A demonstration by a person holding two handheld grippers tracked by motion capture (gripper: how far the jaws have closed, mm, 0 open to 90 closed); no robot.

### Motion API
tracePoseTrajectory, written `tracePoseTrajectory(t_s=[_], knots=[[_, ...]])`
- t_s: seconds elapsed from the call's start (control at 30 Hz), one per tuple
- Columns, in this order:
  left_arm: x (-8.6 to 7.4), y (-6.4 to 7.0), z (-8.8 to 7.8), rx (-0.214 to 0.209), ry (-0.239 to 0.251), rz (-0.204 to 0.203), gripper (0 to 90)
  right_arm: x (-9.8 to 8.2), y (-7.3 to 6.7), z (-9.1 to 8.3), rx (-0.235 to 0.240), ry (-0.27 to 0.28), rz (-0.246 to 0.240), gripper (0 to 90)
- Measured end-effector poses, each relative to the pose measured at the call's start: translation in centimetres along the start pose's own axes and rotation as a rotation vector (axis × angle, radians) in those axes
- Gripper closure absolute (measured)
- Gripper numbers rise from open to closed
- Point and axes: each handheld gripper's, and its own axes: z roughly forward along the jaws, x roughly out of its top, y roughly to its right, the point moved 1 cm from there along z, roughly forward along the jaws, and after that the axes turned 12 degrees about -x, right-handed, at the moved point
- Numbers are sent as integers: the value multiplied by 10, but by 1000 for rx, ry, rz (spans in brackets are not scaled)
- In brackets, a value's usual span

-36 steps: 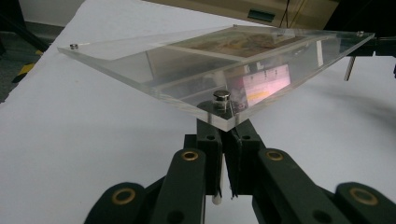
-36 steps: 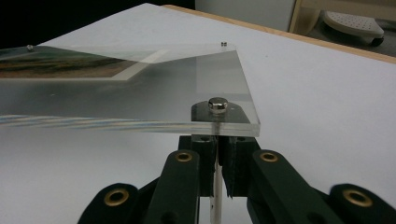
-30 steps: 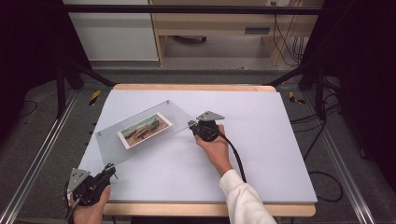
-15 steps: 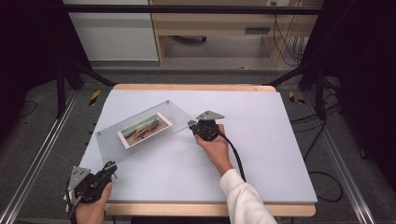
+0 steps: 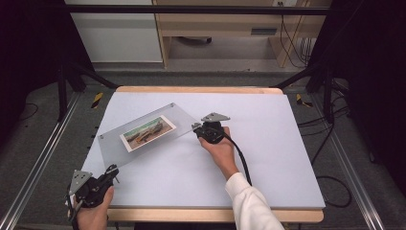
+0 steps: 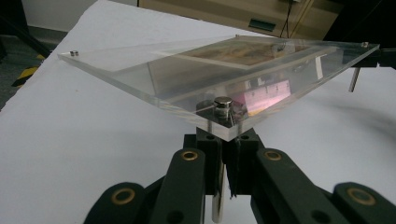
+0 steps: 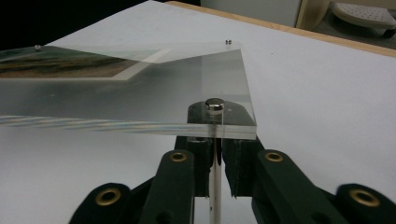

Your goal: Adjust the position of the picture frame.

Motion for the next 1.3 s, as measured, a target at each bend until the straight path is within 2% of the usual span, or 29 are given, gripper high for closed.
tracePoseTrajectory(t_s=[0.17, 0.47, 0.8, 0.87, 1.03, 1.3], knots=[[2, 0, -1, -3, -1, 6, 843, 2, -1, -1, -7, 5, -29, 852], [11, 7, -7, 10, 24, 67, 833, 11, -3, -12, -8, 25, -39, 855], [20, 13, -13, -16, 51, 73, 825, 21, -2, -32, -8, 45, -48, 854], [22, 16, -12, -28, 53, 73, 824, 22, 1, -36, -13, 43, -44, 853], [30, 26, -7, -43, 59, 107, 818, 24, 11, -47, -32, 52, -35, 853], [44, 40, 14, -97, 63, 139, 816, 25, 32, -73, -82, 80, -6, 852]])
